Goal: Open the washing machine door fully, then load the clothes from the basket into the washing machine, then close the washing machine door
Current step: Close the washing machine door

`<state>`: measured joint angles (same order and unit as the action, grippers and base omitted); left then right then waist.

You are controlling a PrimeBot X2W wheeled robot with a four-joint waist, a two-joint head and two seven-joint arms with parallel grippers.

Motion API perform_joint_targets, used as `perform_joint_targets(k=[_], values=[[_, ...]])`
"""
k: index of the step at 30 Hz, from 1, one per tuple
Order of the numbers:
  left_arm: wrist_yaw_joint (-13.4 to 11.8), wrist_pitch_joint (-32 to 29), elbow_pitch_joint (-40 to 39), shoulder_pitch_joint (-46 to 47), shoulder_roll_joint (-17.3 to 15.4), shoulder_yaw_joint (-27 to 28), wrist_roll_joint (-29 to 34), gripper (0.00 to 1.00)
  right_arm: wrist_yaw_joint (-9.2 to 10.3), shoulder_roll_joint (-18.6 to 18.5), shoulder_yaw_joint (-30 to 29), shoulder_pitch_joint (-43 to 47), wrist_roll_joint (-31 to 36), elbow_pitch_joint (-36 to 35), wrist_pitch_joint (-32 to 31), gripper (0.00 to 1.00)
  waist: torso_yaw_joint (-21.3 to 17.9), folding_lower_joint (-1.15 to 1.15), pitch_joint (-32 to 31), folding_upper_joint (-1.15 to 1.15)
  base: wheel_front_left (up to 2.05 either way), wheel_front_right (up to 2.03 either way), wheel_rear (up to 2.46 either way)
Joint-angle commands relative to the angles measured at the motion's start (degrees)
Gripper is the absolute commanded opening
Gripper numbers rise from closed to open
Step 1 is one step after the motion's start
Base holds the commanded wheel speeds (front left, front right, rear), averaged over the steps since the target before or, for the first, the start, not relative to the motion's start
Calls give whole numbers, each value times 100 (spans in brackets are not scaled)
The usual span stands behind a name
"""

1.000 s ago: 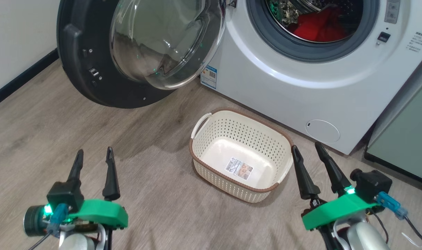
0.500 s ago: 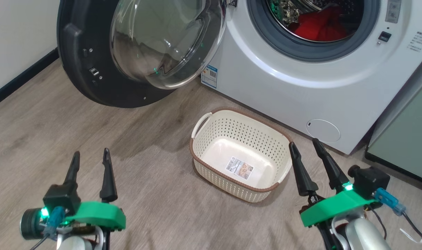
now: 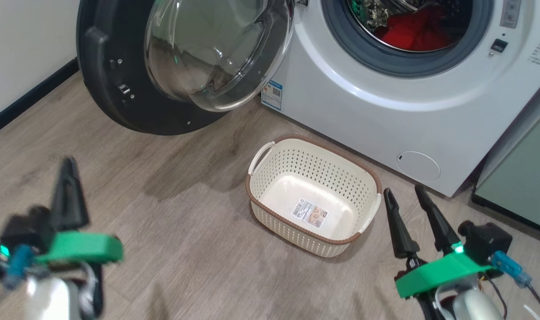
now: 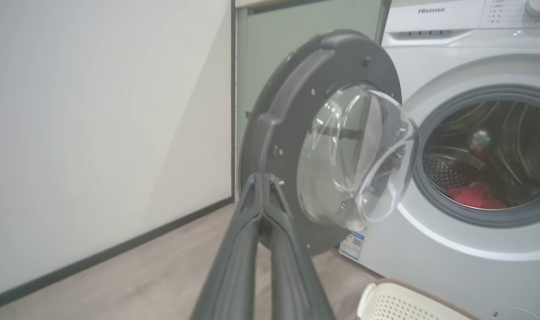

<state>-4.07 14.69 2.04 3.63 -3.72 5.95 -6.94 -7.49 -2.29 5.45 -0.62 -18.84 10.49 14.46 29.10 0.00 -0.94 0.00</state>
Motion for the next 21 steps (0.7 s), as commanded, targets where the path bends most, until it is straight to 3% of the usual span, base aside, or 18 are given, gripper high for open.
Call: perform_joint_targets(k=[1, 8, 12, 16, 21], values=[[40, 30, -223, 437, -154, 240, 52, 0, 0, -59, 109, -104, 53, -222, 54, 100, 4, 0, 12, 0, 0, 0, 0], [283, 30, -86, 1519, -920, 1072, 65, 0, 0, -59, 231, -304, 473, -335, 54, 100, -342, 0, 660, 0, 0, 0, 0], [523, 30, 368, 2242, -1400, 1510, -70, 0, 0, -59, 274, -534, 683, -311, 54, 100, -542, 0, 1035, 0, 0, 0, 0], [804, 30, 1400, 3032, -1828, 1949, -415, 0, 0, -73, 305, -714, 822, -265, 54, 100, -718, 0, 1353, 0, 0, 0, 0], [1028, 19, 3333, 4154, -2312, 2371, -1147, 0, 0, -104, 337, -887, 900, -230, 54, 100, -929, 0, 1652, 0, 0, 0, 0]])
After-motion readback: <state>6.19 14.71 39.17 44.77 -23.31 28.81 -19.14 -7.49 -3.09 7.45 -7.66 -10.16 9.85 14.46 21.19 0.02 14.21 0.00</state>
